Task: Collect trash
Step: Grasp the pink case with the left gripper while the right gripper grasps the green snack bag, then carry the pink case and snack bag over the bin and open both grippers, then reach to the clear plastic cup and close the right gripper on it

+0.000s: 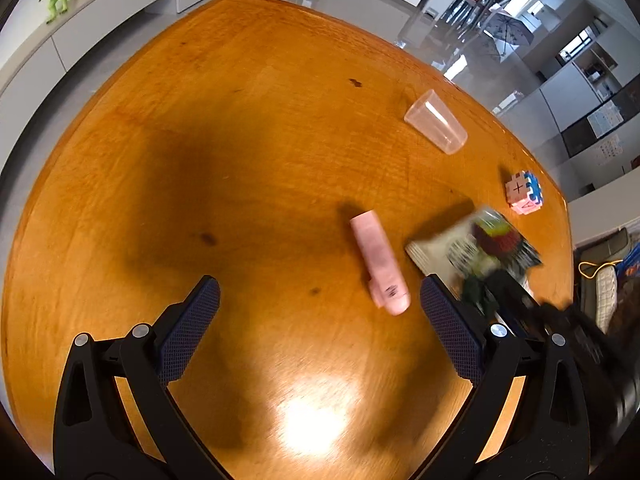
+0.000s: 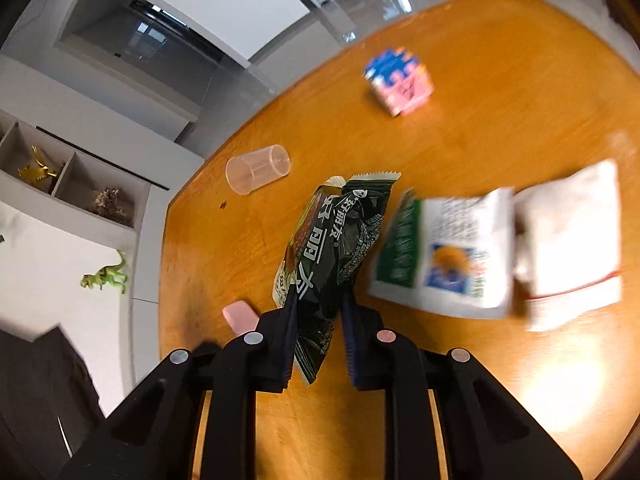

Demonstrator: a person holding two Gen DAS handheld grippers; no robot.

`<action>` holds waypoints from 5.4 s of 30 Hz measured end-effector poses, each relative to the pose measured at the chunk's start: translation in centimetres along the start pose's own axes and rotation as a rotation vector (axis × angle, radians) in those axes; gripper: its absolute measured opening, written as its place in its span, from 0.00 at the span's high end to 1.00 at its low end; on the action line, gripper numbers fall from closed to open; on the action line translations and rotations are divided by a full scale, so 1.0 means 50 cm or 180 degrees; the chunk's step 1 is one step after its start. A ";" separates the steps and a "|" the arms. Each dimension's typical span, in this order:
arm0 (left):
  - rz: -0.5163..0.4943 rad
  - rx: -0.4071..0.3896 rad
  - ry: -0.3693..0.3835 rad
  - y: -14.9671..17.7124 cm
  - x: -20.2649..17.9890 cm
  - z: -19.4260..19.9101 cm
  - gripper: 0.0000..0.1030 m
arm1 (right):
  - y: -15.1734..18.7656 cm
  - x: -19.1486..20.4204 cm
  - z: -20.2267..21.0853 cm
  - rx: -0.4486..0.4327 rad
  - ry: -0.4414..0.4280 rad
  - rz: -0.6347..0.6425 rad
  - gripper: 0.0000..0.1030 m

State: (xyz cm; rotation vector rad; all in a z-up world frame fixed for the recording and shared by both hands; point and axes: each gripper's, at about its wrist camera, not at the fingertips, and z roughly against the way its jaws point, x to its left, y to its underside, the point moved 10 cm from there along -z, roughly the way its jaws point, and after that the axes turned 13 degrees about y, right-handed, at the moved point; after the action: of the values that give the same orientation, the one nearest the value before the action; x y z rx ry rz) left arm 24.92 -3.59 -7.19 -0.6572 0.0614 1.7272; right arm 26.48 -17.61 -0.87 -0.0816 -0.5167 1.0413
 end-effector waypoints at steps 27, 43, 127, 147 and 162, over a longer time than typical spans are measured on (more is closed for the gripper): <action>-0.1224 0.0073 -0.0165 0.112 -0.031 0.073 0.81 | 0.176 0.016 0.108 -0.0072 0.0083 0.0582 0.79; -0.0987 -0.0212 -0.0170 0.240 0.148 0.290 0.81 | 0.438 0.118 0.178 0.0021 -0.0057 0.1152 0.79; -0.0573 -0.0309 -0.0114 0.396 0.303 0.406 0.06 | 0.607 0.086 0.203 -0.0137 0.0289 0.2262 0.41; -0.1431 0.0352 0.0176 0.263 -0.053 0.146 0.06 | 0.041 -0.259 0.202 -0.0520 0.1272 0.1007 0.41; -0.1551 0.0661 0.0308 0.192 -0.141 0.018 0.06 | -0.171 -0.355 0.072 -0.0237 0.1757 0.1366 0.40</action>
State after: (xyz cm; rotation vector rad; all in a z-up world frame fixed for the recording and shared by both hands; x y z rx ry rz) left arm 16.61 -12.09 -6.12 -0.5468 0.1346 1.2015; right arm 24.68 -37.56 -1.67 -0.5491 -0.0288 1.3525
